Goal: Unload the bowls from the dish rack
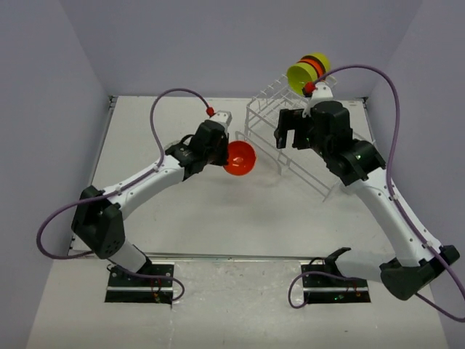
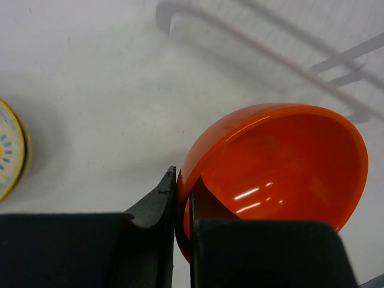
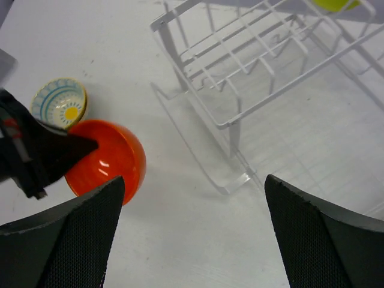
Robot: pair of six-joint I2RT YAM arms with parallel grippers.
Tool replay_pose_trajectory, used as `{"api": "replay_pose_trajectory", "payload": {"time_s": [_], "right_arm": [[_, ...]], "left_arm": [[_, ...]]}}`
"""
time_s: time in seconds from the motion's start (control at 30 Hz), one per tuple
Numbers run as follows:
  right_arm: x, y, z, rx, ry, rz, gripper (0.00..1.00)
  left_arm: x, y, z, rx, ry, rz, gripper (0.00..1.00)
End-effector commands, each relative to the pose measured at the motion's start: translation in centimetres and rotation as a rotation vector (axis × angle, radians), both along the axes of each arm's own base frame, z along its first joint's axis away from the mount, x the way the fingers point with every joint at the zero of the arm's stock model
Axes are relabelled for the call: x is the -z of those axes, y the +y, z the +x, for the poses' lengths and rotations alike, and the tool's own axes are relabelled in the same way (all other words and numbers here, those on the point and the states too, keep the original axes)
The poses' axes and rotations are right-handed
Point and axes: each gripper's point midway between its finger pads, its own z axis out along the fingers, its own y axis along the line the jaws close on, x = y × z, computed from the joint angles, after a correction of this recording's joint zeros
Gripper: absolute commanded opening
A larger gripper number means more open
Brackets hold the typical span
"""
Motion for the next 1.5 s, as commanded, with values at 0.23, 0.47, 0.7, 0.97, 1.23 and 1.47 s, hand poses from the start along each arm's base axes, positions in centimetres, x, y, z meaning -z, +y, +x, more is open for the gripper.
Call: {"api": "replay_pose_trajectory", "payload": {"time_s": [0.23, 0.47, 0.7, 0.97, 1.23, 1.47], "right_arm": [[0.7, -4.0, -1.1, 0.069, -0.023, -0.015, 0.99], [1.7, -4.2, -1.5, 0.055, -0.003, -0.006, 0.99], [1.4, -4.3, -1.8, 0.052, -0.008, 0.004, 0.99], [1.1, -4.4, -1.4, 0.051, -0.014, -0.014, 0.99], [-0.5, -5.7, 1.0, 0.113, -0.063, -0.067, 0.99], [-2.9, -8.0, 7.2, 0.256, -0.113, -0.298, 0.92]], "left_arm": [[15.3, 0.9, -2.4, -0.07, 0.372, 0.128, 0.0], [17.4, 2.8, -3.3, -0.127, 0.401, 0.165, 0.0], [17.2, 4.4, -3.7, -0.172, 0.394, 0.194, 0.0], [14.6, 4.4, -4.1, -0.157, 0.374, 0.168, 0.63], [4.8, 4.0, -4.5, -0.104, 0.228, 0.049, 1.0], [-5.5, 8.6, -6.2, -0.178, -0.006, 0.01, 1.0]]}}
